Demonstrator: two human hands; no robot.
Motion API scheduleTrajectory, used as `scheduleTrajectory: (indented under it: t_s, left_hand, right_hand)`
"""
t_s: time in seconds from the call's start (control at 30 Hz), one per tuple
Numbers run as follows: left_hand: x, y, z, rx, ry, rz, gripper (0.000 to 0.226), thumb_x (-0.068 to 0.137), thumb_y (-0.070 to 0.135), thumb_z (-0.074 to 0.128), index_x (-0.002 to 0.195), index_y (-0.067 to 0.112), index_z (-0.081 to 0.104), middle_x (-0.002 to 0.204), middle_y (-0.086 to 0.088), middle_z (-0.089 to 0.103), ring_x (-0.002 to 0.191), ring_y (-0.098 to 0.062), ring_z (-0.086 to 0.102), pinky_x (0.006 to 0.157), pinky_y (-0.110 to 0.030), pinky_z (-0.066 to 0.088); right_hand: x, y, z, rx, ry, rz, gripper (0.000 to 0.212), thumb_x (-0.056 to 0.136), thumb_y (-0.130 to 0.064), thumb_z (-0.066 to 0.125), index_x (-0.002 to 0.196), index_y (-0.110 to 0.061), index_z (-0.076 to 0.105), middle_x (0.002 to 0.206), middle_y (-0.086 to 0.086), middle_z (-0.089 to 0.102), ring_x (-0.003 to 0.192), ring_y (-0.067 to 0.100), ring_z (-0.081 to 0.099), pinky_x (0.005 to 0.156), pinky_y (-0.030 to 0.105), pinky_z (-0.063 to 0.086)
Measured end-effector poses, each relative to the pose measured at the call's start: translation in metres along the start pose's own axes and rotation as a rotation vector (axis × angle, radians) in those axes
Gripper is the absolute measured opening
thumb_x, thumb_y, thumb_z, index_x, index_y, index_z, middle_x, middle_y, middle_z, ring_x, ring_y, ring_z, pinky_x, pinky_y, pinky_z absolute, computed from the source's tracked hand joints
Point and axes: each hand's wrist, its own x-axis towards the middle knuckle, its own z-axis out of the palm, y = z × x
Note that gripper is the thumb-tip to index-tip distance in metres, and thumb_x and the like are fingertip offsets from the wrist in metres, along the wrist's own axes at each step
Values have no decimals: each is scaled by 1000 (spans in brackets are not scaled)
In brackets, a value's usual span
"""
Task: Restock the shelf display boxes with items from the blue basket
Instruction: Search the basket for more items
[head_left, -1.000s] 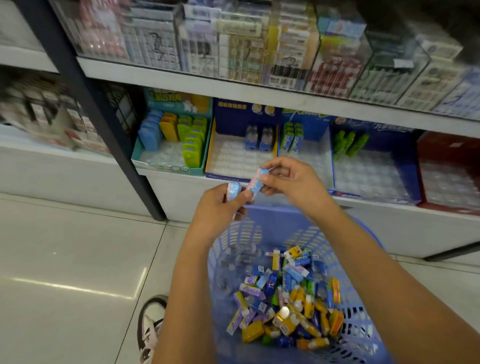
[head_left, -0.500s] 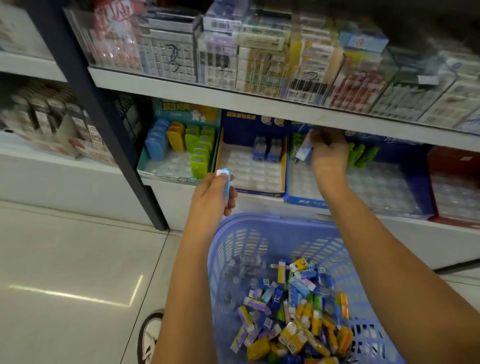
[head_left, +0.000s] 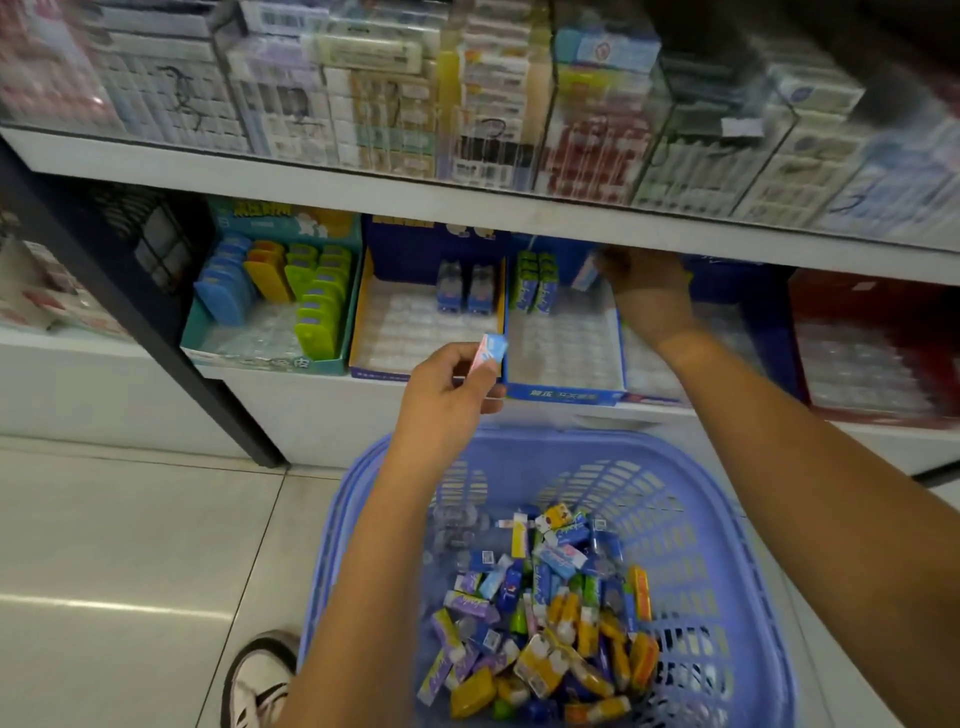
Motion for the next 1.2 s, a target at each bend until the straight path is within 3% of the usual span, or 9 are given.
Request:
scheduleTrajectory:
  t_s: [0.4, 0.5, 0.67, 0.73, 0.83, 0.9, 0.97, 1.07, 1.2]
  left_hand:
    - [5, -3, 43, -72, -60, -75, 25, 97, 11, 51, 120, 5, 60, 92, -1, 67, 83, -10, 69, 80, -21, 57]
    - [5, -1, 48, -113, -53, -63, 25, 97, 11, 51, 120, 9, 60, 97, -1, 65, 90, -13, 68, 82, -20, 56]
    - [6, 5, 54, -142, -23, -76, 24, 95, 13, 55, 119, 12, 60, 99, -2, 67, 94, -18, 69, 83, -25, 57]
    - [7, 5, 55, -141, 24, -86, 19, 93, 15, 59, 113, 14, 62, 99, -2, 69, 93, -20, 70, 85, -30, 56]
    - [11, 4, 57, -102, 92, -55, 13, 91, 17, 62, 105, 17, 61, 97, -2, 70, 94, -22, 69, 81, -28, 56]
    - [14, 5, 59, -62, 112, -5, 15, 91, 18, 63, 105, 15, 62, 100, -2, 69, 94, -20, 67, 80, -27, 55]
    - [17, 7, 63, -40, 94, 59, 16, 91, 17, 63, 106, 12, 63, 100, -3, 69, 92, -17, 66, 80, -25, 55]
    - [19, 8, 69, 71, 58, 133, 27, 94, 17, 58, 120, 10, 60, 112, -4, 66, 99, -13, 63, 85, -20, 51]
    - [17, -2, 75, 637, -114, 195, 46, 99, 24, 48, 142, 13, 40, 145, -7, 45, 124, -24, 51, 93, -23, 42]
  right_hand:
    - [24, 2, 6, 16, -222, 1, 32, 96, -31, 53, 119, -11, 61, 124, 12, 60, 117, 26, 53, 88, 23, 37]
    - [27, 2, 12, 8, -251, 34, 29, 96, -31, 52, 121, -18, 61, 126, 6, 60, 115, 21, 53, 74, 12, 31]
    - [24, -4, 7, -76, -299, 56, 33, 96, -30, 52, 121, -10, 59, 126, 14, 58, 117, 29, 52, 89, 27, 37]
    - [15, -9, 1, -98, -236, 25, 22, 95, -30, 53, 100, -10, 62, 103, 11, 62, 104, 25, 55, 86, 30, 40]
    - [-18, -18, -20, 168, -206, 37, 18, 89, -29, 61, 72, -24, 59, 71, -4, 62, 67, 11, 58, 68, 25, 45]
    - [-48, -22, -33, 480, -435, 65, 5, 85, -26, 69, 88, -22, 68, 76, -3, 69, 61, 7, 63, 63, 20, 54]
    - [-65, -19, -37, 574, -530, 21, 17, 83, -15, 71, 99, -12, 68, 82, 2, 70, 64, 7, 65, 66, 17, 56]
    - [-61, -18, -36, 576, -401, 43, 15, 82, -5, 70, 96, -8, 66, 87, 8, 68, 69, 8, 66, 65, 14, 55]
    - [-22, -7, -24, 215, -67, 60, 19, 87, -18, 65, 100, -4, 68, 98, 8, 68, 90, 15, 63, 78, 16, 45]
